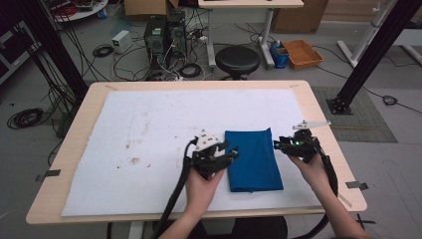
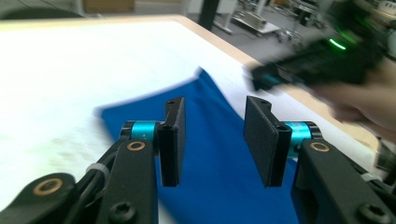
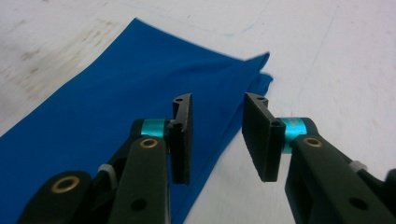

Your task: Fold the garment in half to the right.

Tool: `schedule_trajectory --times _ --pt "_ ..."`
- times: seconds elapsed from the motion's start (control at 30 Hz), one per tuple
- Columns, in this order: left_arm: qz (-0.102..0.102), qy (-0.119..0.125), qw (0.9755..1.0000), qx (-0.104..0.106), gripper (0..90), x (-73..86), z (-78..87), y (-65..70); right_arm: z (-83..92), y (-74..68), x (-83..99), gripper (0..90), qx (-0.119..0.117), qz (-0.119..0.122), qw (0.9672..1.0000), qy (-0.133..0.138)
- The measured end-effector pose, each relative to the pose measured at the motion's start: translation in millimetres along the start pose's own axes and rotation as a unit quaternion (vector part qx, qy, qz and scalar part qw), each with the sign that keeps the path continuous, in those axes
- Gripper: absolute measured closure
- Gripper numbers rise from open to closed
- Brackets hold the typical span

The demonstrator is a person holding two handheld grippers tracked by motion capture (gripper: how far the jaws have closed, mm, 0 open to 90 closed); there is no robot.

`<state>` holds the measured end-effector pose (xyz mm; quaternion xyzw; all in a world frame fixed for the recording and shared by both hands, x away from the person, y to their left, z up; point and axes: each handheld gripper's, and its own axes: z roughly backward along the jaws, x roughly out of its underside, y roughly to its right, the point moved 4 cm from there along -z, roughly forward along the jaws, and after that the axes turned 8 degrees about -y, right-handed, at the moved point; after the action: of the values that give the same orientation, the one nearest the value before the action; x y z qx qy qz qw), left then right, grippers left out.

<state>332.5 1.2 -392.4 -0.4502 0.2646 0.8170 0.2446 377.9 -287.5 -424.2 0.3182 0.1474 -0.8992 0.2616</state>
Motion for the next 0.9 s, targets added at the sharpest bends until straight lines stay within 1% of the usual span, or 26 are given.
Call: schedule_trajectory --times 0.03,0.07,0.1,0.13,0.17,0.2,0.23,0.27,0.3,0.33,0.37,0.4,0.43,0.47,0.5,0.53,0.57,0.63,0.67,0.7,0.83,0.9 --pt "-0.004 0.000 0.9999 -0.013 57.8 -0.5 6.1 -6.9 5.6 -3.0 6.6 63.3 -0.004 0.004 1.0000 0.003" --pt "-0.007 -0.001 0.9997 -0.023 56.0 0.0 11.9 -13.8 14.2 -9.1 20.7 63.2 -0.010 0.003 0.9999 0.006" --pt "-0.011 -0.001 0.9994 -0.033 56.0 1.5 17.4 -20.6 14.2 -9.1 20.7 63.2 -0.010 0.003 0.9999 0.006" --pt "-0.016 -0.001 0.9989 -0.043 56.0 3.5 22.6 -27.3 16.8 -11.9 28.0 63.3 -0.015 0.003 0.9999 0.006" --pt "-0.019 -0.006 0.9978 -0.063 55.8 8.6 31.9 -40.0 19.4 -18.0 41.8 64.4 -0.029 -0.002 0.9996 0.000" --pt "-0.019 -0.006 0.9978 -0.063 55.8 8.6 31.9 -40.0 19.4 -18.0 41.8 64.4 -0.029 -0.002 0.9996 0.000" --pt "-0.022 -0.009 0.9973 -0.070 55.8 11.4 36.7 -46.1 19.6 -22.3 48.8 65.7 -0.038 -0.003 0.9992 -0.009" --pt "-0.022 -0.011 0.9970 -0.073 55.8 14.0 41.6 -51.4 19.8 -27.2 55.7 66.5 -0.041 -0.002 0.9990 -0.020" --pt "-0.020 -0.011 0.9967 -0.078 55.8 16.4 46.3 -56.3 19.4 -36.4 67.7 68.4 -0.041 0.009 0.9985 -0.035" --pt "-0.020 -0.009 0.9963 -0.083 55.8 18.7 51.2 -61.0 19.4 -36.4 67.7 68.4 -0.041 0.009 0.9985 -0.035" --pt "-0.018 -0.006 0.9961 -0.086 55.8 20.8 55.4 -65.1 18.6 -43.2 76.7 69.8 -0.038 0.017 0.9980 -0.047" --pt "-0.015 -0.005 0.9958 -0.090 55.8 22.8 59.5 -69.5 18.6 -43.2 76.7 69.8 -0.038 0.017 0.9980 -0.047" --pt "-0.010 -0.002 0.9957 -0.092 55.8 24.8 63.0 -73.3 16.1 -46.5 82.0 70.7 -0.034 0.023 0.9975 -0.057" --pt "-0.006 0.001 0.9958 -0.092 55.8 26.6 66.0 -76.5 16.1 -46.5 82.0 70.7 -0.034 0.023 0.9975 -0.057" --pt "-0.002 0.003 0.9956 -0.093 55.8 28.1 68.1 -79.0 14.5 -47.8 83.4 72.0 -0.037 0.022 0.9972 -0.060" --pt "0.001 0.003 0.9957 -0.093 55.8 29.1 69.3 -80.9 12.9 -49.0 84.8 77.1 -0.037 0.023 0.9968 -0.067" --pt "0.001 0.000 0.9955 -0.094 55.5 30.1 70.9 -82.7 10.9 -50.0 86.3 85.6 -0.036 0.033 0.9962 -0.072" --pt "0.001 0.001 0.9955 -0.095 55.5 30.1 71.5 -83.3 11.5 -50.8 85.8 87.0 -0.037 0.034 0.9963 -0.070" --pt "0.001 0.001 0.9956 -0.094 55.5 30.1 72.1 -83.5 12.8 -51.6 85.6 87.8 -0.031 0.038 0.9963 -0.070" --pt "0.002 0.002 0.9956 -0.094 55.5 30.1 72.3 -83.5 15.9 -52.4 86.3 88.2 -0.024 0.038 0.9967 -0.068" --pt "0.001 0.002 0.9955 -0.094 55.5 30.1 72.6 -83.9 22.0 -52.3 88.3 88.2 -0.021 0.033 0.9975 -0.059" --pt "-0.002 -0.002 0.9956 -0.094 55.5 30.1 72.7 -83.9 25.5 -51.8 89.8 88.0 -0.016 0.031 0.9978 -0.057"
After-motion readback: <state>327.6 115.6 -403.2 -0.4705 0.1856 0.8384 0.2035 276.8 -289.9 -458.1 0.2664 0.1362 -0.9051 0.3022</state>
